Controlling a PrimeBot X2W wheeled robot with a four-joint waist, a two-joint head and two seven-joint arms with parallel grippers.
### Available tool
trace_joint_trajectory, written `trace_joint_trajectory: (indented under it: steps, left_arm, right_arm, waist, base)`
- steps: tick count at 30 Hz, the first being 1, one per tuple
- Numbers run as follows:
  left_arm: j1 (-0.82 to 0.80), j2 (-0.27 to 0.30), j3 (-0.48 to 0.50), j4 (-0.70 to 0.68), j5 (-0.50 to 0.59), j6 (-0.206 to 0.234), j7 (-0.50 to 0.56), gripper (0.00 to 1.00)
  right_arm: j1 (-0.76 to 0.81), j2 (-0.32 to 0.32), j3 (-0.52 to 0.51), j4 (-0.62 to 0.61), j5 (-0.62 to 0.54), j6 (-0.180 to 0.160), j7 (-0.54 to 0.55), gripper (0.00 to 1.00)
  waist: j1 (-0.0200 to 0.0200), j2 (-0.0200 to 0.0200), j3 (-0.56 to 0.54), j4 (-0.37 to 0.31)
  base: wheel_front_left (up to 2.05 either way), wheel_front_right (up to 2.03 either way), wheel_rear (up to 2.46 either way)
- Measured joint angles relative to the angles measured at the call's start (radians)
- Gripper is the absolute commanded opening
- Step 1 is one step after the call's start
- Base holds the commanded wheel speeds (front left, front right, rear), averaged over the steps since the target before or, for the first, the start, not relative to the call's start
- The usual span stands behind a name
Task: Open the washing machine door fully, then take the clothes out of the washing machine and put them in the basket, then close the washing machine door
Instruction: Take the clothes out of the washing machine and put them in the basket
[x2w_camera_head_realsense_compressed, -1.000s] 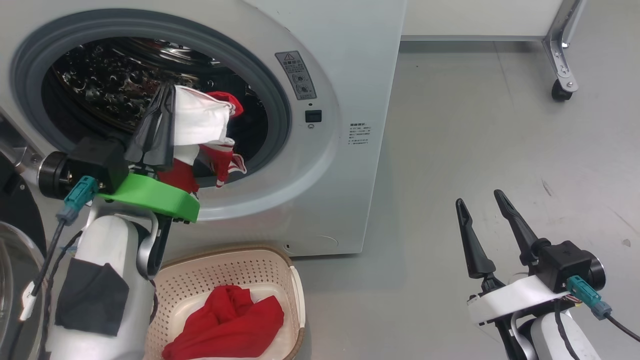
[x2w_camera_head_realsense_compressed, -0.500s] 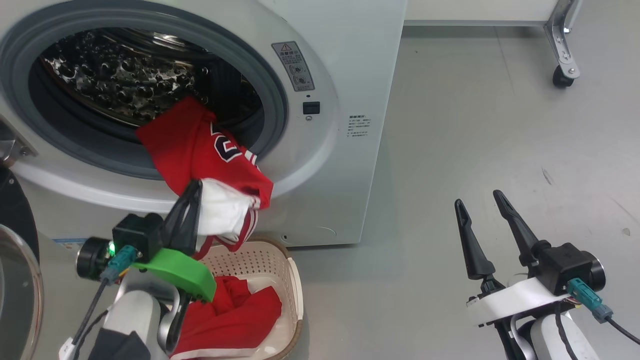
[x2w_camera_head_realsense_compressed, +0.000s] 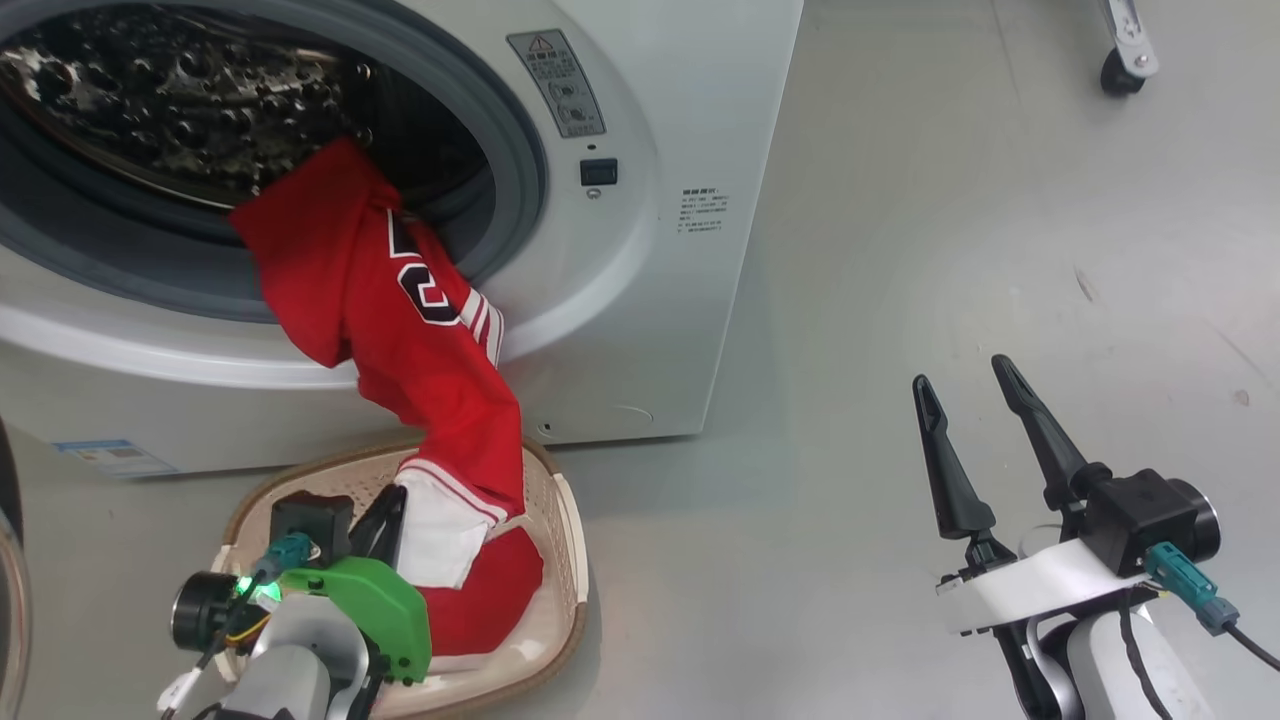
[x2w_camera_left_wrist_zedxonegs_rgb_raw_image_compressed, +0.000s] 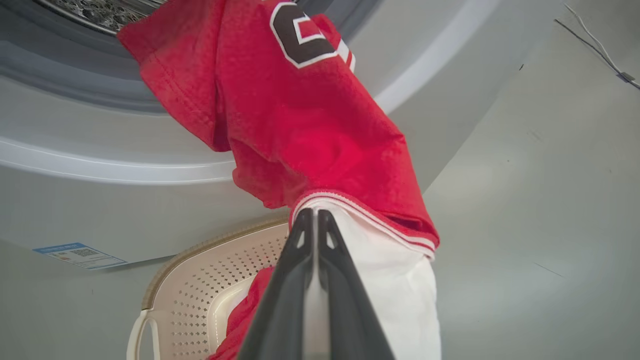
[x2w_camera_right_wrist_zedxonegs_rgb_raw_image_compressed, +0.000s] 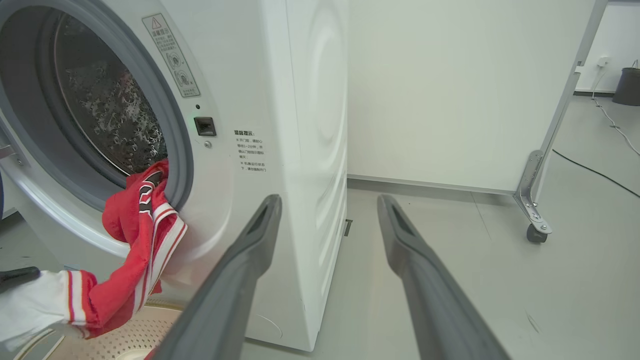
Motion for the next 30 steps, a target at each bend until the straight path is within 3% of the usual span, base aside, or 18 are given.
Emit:
trace_joint_trajectory:
  steps: [14, 20, 30]
  left_arm:
    - [-0.026, 0.030, -0.021, 0.186, 0.044, 0.028, 0.098, 0.00]
    - [-0.046, 0.074, -0.011, 0.280, 0.068, 0.053, 0.123, 0.00]
    - [-0.145, 0.048, 0.001, 0.324, 0.056, 0.065, 0.114, 0.00]
  right_arm:
    - [-0.057, -0.012, 0.005, -0.032, 0.000, 0.002, 0.004, 1.00]
    - [-0.089, -0.012, 0.009, -0.036, 0.000, 0.002, 0.004, 1.00]
    - [-0.119, -0.011, 0.002, -0.036, 0.000, 0.002, 0.004, 1.00]
  waist:
    - [0.0000, 0.0000, 0.136, -0.038]
    - [0.0000, 0.0000, 0.194, -0.061]
    - [0.0000, 0.0000, 0.274, -0.097]
  base:
    - [0.00, 0.00, 0.00]
    - [0.00, 0.00, 0.00]
    - [0.00, 0.00, 0.00]
